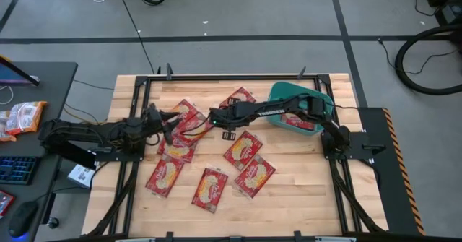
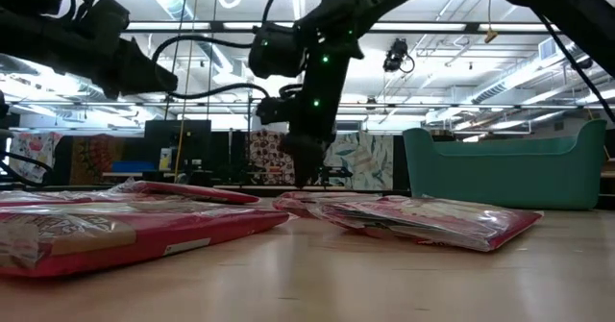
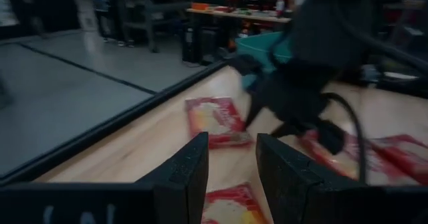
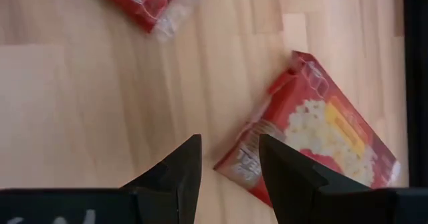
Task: Sort popcorn bags into baskets
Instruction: Put the red popcorn bag into the green container
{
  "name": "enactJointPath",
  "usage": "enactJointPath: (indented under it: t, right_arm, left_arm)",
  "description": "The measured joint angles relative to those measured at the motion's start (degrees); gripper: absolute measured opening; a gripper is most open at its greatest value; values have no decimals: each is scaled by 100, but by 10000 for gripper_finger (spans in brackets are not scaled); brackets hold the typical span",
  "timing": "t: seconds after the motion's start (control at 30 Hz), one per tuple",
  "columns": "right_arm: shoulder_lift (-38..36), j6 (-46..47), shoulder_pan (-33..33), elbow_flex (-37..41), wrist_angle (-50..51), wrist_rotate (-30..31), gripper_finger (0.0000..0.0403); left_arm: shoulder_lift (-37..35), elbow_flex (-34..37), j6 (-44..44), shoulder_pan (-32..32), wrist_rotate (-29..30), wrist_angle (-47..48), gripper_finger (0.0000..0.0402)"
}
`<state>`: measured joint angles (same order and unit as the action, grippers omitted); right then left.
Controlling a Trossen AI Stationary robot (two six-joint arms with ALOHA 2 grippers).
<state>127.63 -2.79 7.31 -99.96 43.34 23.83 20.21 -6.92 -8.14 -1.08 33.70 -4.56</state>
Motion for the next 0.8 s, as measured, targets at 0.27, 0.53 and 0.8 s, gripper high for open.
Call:
enactJointPath:
  t: [0.27, 0.53, 0.8]
  right_arm:
    - [-13, 103, 77, 357, -524, 58, 155]
    - [-15, 69, 124, 697, -837, 359, 145]
    - [-24, 52, 222, 805, -817, 335, 63]
  left_arm:
    - [-2, 0, -8, 0, 888, 138, 130]
    - [0, 0, -18, 0, 933, 149, 130]
    - [0, 0, -20, -2, 933, 145, 130]
